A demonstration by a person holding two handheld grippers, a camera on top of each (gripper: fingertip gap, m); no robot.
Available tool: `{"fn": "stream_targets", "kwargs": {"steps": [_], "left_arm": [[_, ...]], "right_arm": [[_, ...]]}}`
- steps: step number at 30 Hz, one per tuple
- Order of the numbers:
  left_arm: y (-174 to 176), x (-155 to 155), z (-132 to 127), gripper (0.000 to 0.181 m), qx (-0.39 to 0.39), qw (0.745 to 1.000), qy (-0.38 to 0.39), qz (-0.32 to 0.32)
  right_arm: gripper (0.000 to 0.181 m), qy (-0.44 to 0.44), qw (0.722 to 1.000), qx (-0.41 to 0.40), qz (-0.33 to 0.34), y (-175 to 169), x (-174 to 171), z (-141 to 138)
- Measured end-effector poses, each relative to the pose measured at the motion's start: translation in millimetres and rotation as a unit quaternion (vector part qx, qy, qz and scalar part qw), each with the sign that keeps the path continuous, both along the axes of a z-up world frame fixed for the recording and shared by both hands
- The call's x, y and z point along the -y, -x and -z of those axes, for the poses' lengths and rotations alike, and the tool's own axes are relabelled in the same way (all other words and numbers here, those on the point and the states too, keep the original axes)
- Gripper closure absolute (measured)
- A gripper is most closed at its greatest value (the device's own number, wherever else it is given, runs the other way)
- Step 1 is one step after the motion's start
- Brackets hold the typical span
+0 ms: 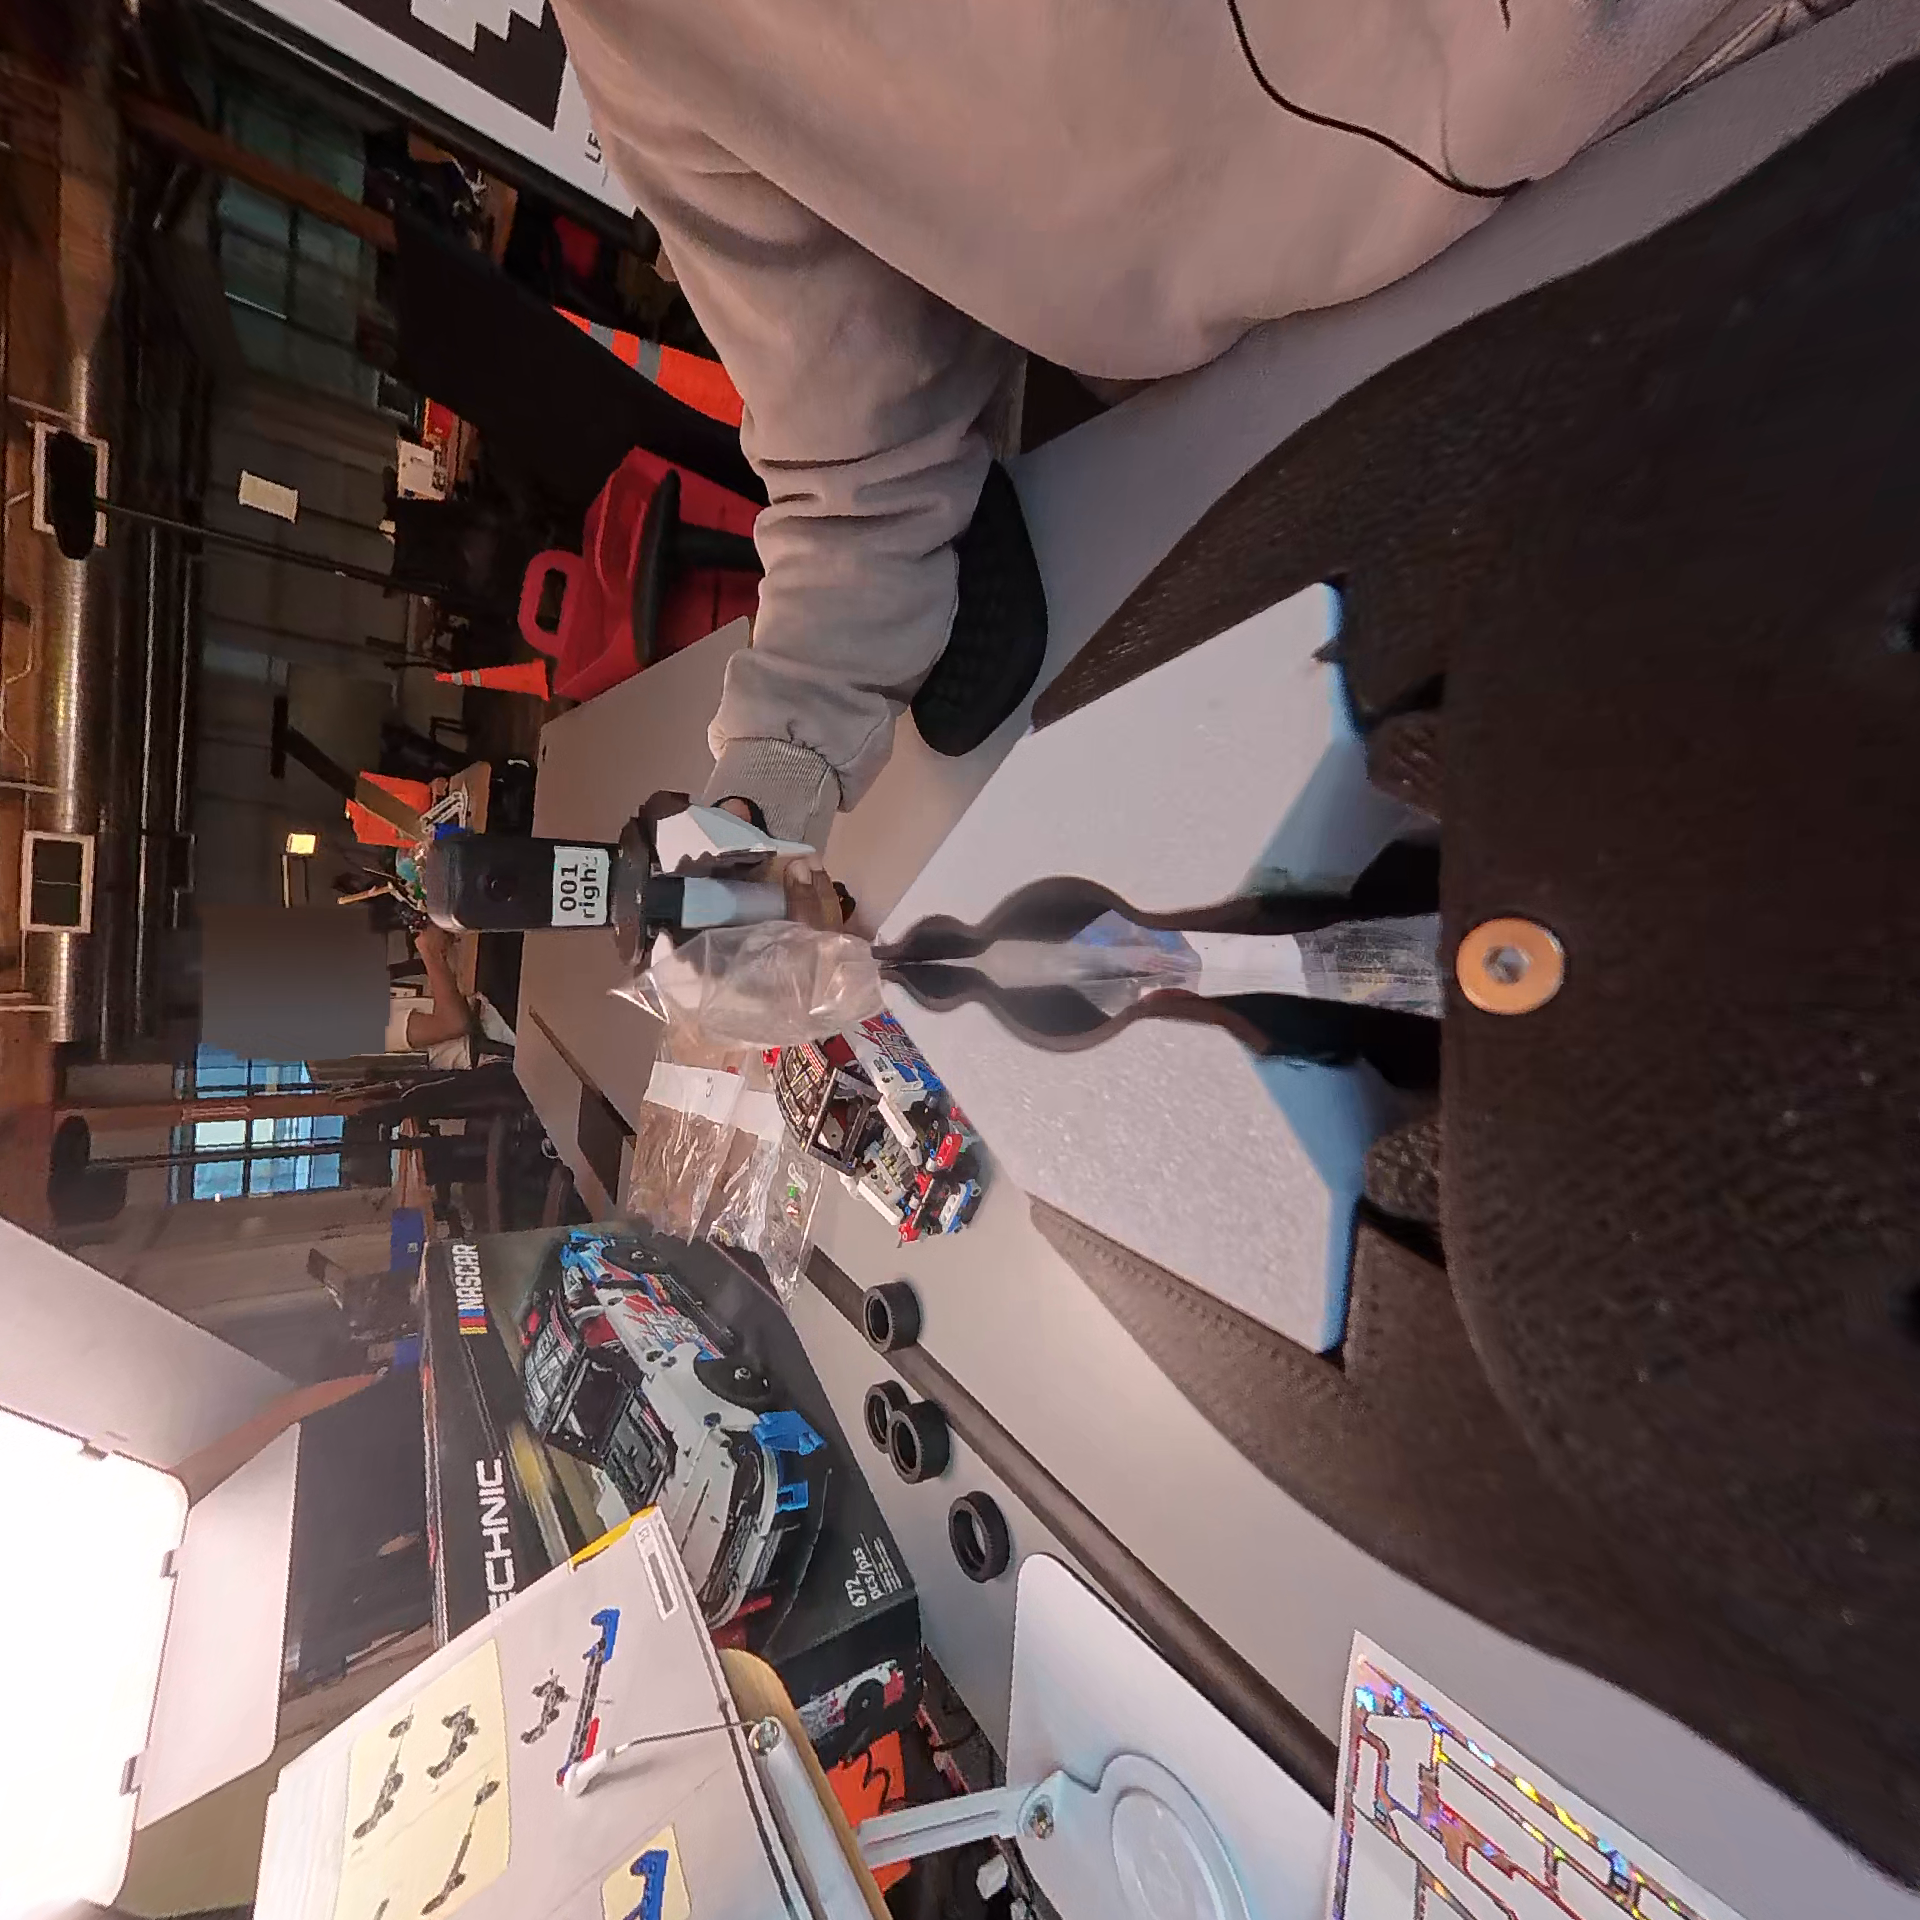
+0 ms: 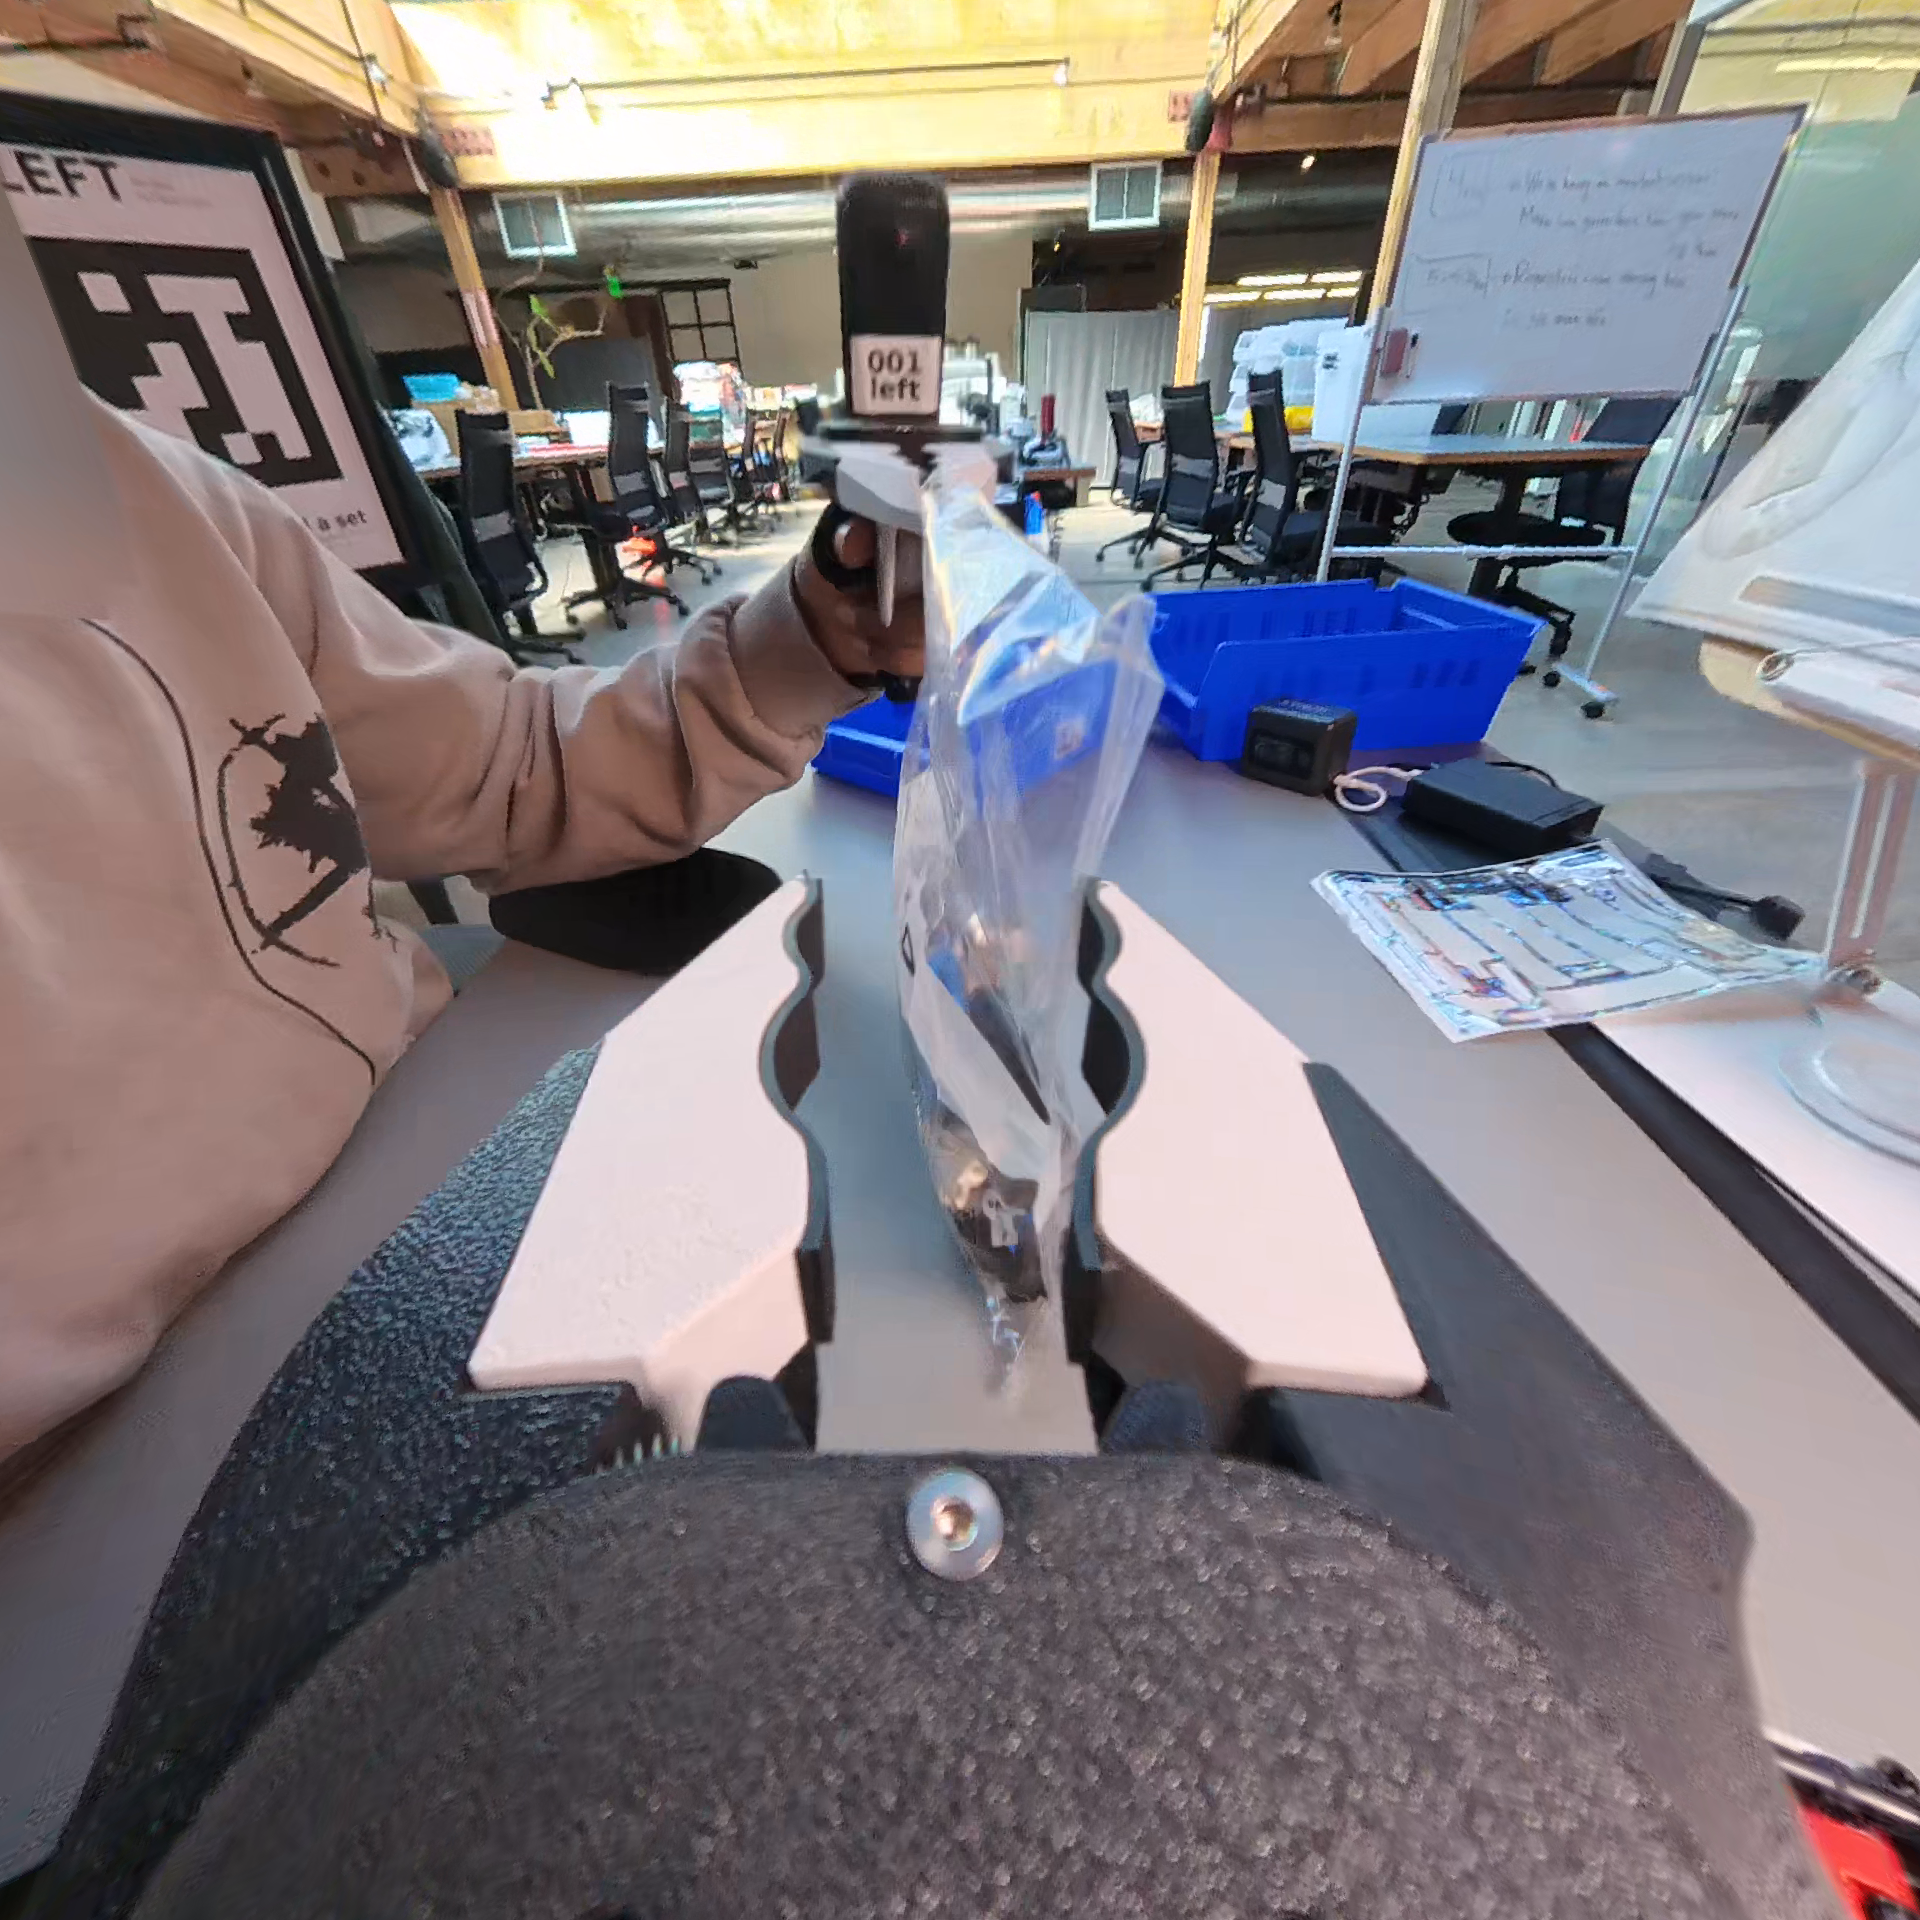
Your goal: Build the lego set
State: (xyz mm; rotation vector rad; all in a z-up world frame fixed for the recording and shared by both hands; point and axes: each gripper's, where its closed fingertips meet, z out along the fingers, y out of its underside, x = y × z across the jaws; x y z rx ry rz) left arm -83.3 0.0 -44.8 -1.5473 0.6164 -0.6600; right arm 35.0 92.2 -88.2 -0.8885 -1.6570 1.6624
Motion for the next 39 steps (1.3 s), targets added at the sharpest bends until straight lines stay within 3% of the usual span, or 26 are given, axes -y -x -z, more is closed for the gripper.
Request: {"fn": "stream_targets", "kwargs": {"steps": [2, 6, 16, 20, 23, 26, 27, 29, 30, 32, 34, 37, 39], "left_arm": [[-3.3, 2.3, -1.9, 0.181, -0.002, 1.0, -0.003, 0.009], [-4.5, 4.3, -0.5, 0.181, -0.016, 1.0, -0.006, 0.009], [2.4, 11.8, 9.2, 0.181, -0.094, 0.996, 0.0, -0.002], [8.6, 19.9, -26.8, 0.137, -0.134, 0.986, -0.037, -0.087], [-22.4, 20.8, -46.4, 0.122, -0.19, 0.978, -0.044, -0.075], [-57.0, 0.5, -35.0, 0.116, -0.3, 0.953, 0.001, -0.028], [-64.1, -6.3, -28.0, 0.122, -0.33, 0.944, 0.022, -0.01], [-70.1, -15.5, -15.7, 0.166, -0.382, 0.923, 0.045, 0.025], [-71.5, -17.4, -14.1, 0.178, -0.388, 0.92, 0.045, 0.039], [-69.4, -20.5, -21.3, 0.181, -0.35, 0.935, 0.04, 0.037], [-64.2, -17.1, -29.0, 0.181, -0.297, 0.954, 0.017, 0.033], [-52.7, -9.3, -30.9, 0.181, -0.222, 0.975, -0.003, 0.014], [-45.2, -4.5, -28.6, 0.181, -0.174, 0.985, -0.007, 0.0]], "right_arm": [[0.133, 0.006, 1.0, -0.022, 0.016, 5.4, -3.4, -11.6], [0.181, 0.021, 0.997, -0.058, 0.043, 12.0, -12.2, -23.8], [0.181, 0.0, 0.998, -0.07, 0.003, -2.9, 2.4, -46.0], [0.181, -0.094, 0.993, -0.047, 0.047, -3.3, 14.6, -58.8], [0.181, -0.151, 0.987, -0.031, 0.031, 0.7, 34.1, -67.6], [0.181, -0.2, 0.98, -0.013, -0.011, 15.5, 60.3, -77.5], [0.181, -0.215, 0.976, -0.01, -0.021, 21.7, 68.2, -80.6], [0.181, -0.237, 0.971, -0.008, -0.033, 31.2, 81.1, -86.5], [0.181, -0.246, 0.969, -0.012, -0.024, 34.8, 82.2, -89.4], [0.178, -0.239, 0.97, -0.049, 0.026, 37.8, 70.5, -101.8], [0.157, -0.189, 0.978, -0.071, 0.048, 23.8, 54.2, -105.9], [0.125, -0.137, 0.989, -0.009, 0.054, -2.7, 25.6, -60.9], [0.114, -0.097, 0.993, 0.04, 0.046, -19.3, 20.0, -18.4]]}}
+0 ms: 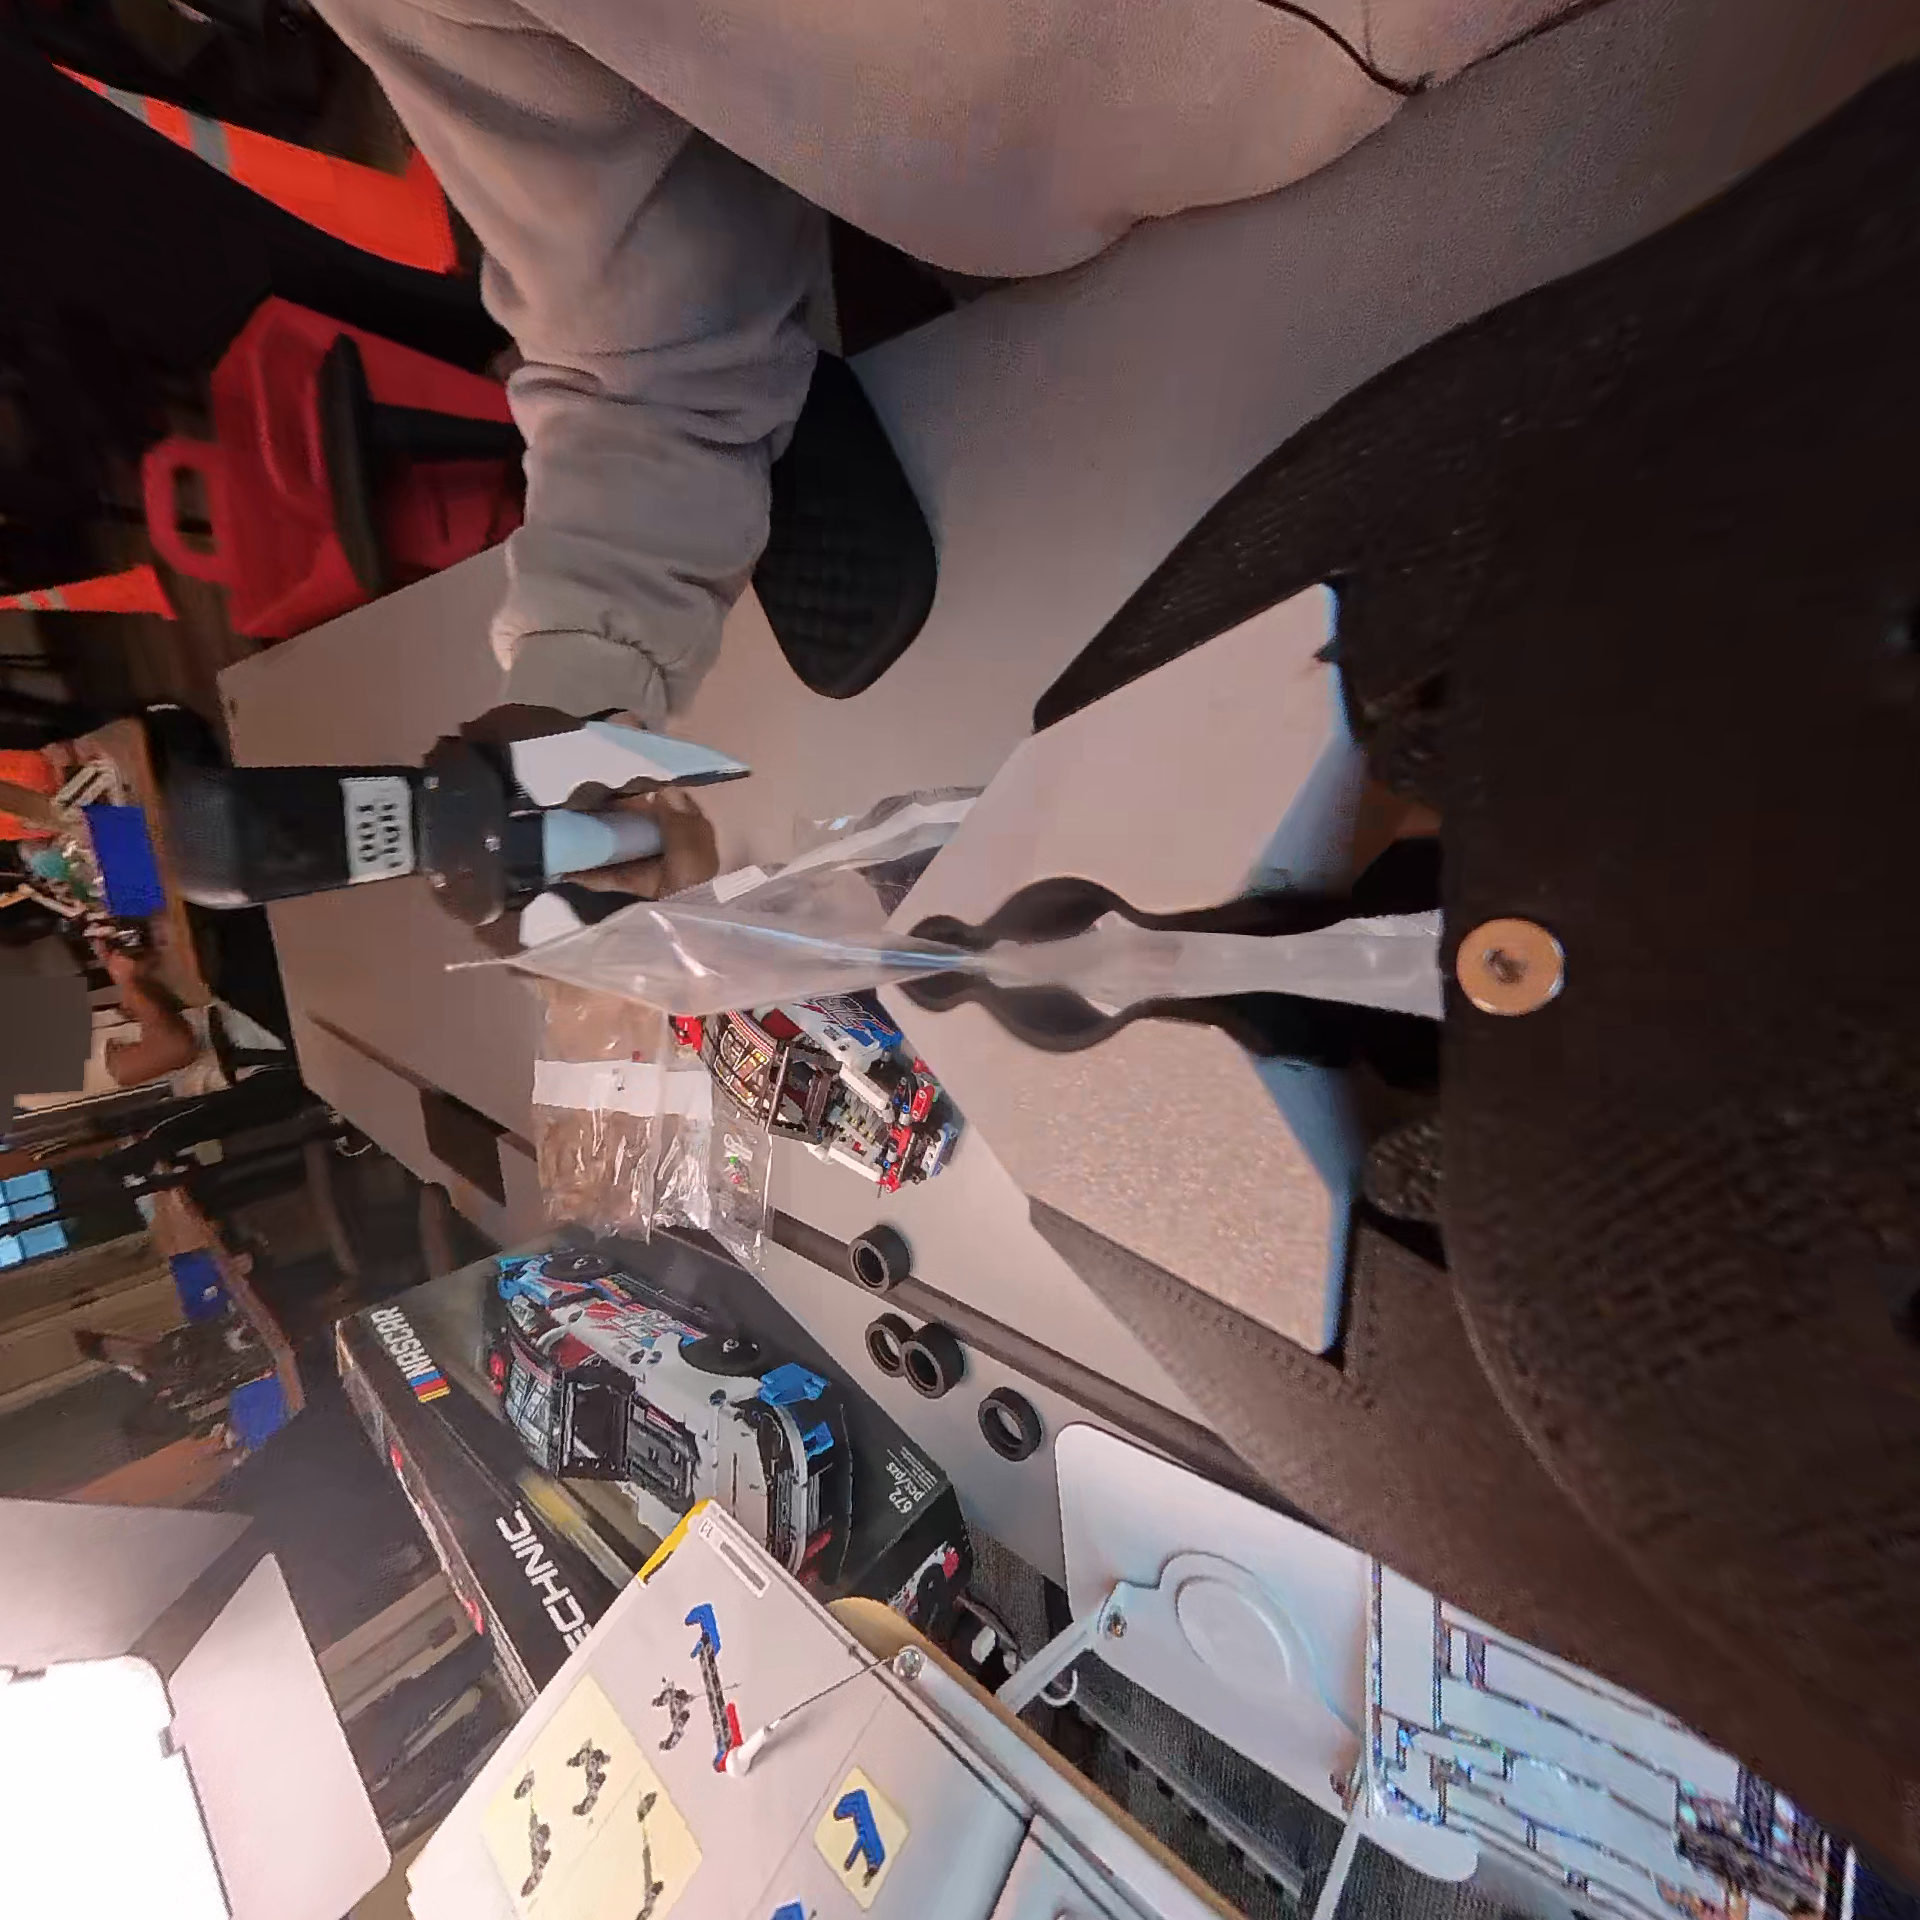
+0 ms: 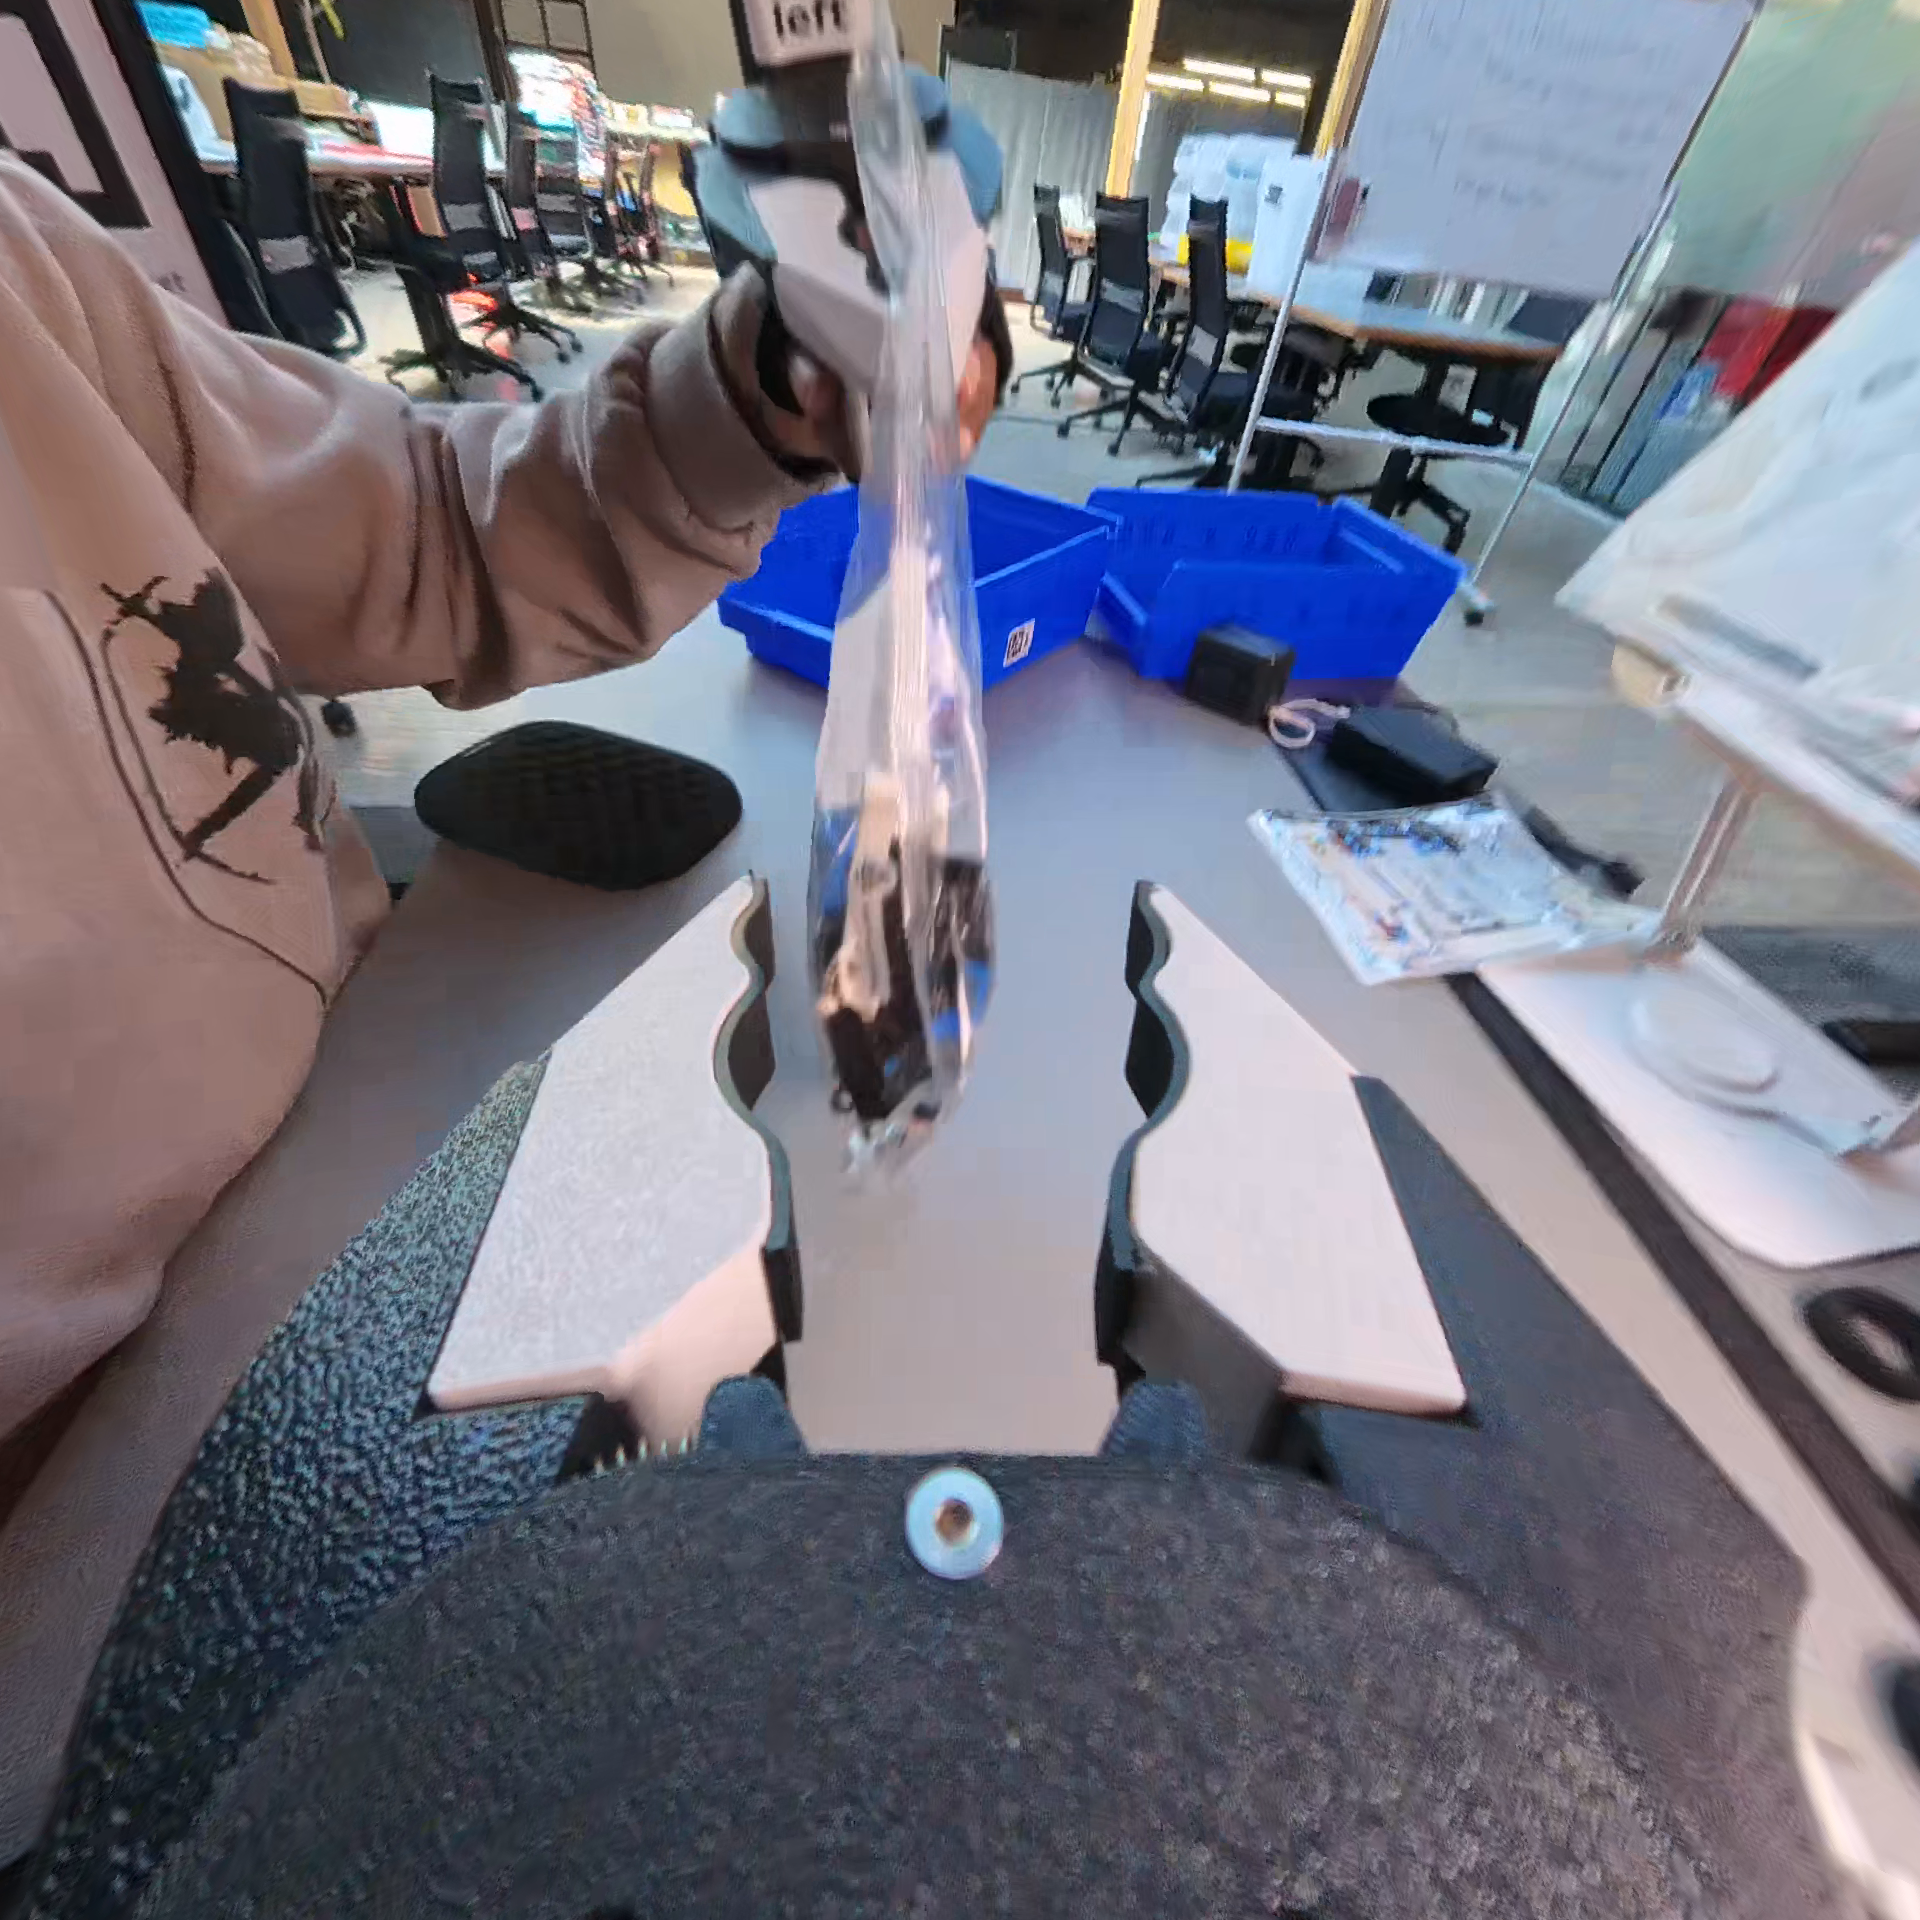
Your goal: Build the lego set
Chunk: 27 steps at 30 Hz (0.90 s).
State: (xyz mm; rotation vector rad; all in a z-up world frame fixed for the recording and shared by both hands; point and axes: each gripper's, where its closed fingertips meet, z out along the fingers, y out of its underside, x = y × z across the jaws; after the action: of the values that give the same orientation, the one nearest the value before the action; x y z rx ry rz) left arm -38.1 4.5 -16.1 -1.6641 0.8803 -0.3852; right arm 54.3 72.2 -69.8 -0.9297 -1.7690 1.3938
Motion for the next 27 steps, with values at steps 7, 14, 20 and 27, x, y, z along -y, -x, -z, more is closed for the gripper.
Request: {"fn": "stream_targets", "kwargs": {"steps": [7, 14, 20, 27], "left_arm": [[21.9, 5.0, 18.7, 0.181, 0.102, 0.995, 0.008, -0.018], [48.7, 15.2, 33.9, 0.181, 0.164, 0.985, 0.008, -0.045], [58.0, 16.4, 113.6, 0.181, 0.212, 0.972, 0.089, -0.056], [78.1, 25.5, 104.7, 0.154, 0.203, 0.973, 0.077, -0.081]], "right_arm": [[0.165, 0.049, 0.995, -0.002, 0.086, -3.3, -17.0, 77.0], [0.181, 0.054, 0.994, -0.053, 0.08, 0.5, -18.8, 46.3], [0.181, 0.046, 0.995, -0.08, 0.024, -18.6, -3.2, 13.2], [0.181, 0.048, 0.998, -0.05, -0.003, -24.1, 7.4, 6.7]]}}
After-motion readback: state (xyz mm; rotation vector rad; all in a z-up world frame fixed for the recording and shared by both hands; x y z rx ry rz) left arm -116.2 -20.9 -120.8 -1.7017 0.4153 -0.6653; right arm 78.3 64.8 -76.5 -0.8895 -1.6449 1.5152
